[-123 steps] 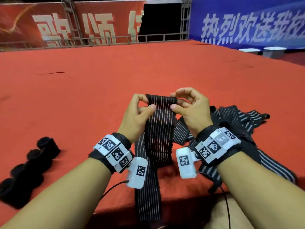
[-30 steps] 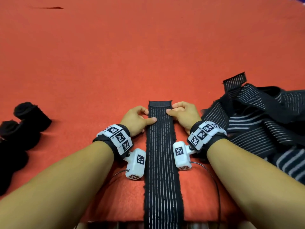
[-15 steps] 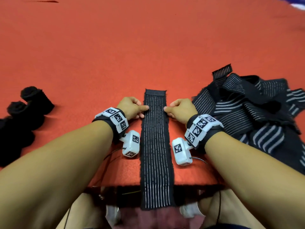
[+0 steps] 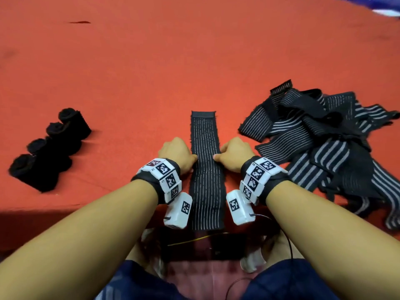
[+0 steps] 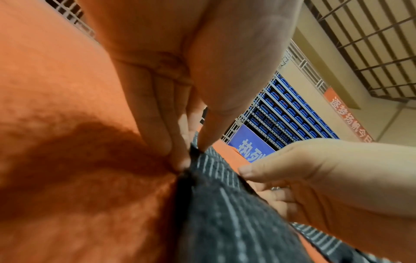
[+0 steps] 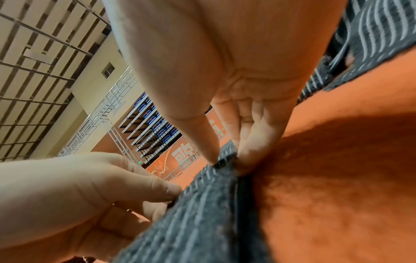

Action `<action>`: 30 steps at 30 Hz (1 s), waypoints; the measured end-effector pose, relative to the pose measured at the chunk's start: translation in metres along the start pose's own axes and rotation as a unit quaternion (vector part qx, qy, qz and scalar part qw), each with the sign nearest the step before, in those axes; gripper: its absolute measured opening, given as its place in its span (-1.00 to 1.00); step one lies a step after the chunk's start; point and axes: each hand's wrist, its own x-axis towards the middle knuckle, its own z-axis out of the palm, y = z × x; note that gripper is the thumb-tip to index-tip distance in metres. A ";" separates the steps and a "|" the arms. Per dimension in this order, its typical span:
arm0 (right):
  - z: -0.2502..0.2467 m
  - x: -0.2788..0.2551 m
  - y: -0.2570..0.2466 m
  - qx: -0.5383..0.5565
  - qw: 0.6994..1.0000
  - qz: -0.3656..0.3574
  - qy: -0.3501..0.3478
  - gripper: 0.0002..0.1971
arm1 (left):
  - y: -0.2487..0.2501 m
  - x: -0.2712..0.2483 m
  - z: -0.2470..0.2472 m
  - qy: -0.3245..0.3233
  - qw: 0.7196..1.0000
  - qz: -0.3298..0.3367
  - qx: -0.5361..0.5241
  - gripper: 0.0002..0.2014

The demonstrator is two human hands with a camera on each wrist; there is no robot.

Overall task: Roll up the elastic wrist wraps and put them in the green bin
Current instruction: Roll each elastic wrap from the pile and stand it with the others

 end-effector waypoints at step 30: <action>0.018 -0.070 -0.004 0.145 0.988 0.040 0.021 -0.69 | -0.011 -0.063 0.019 0.016 0.963 -0.010 -0.270 -0.62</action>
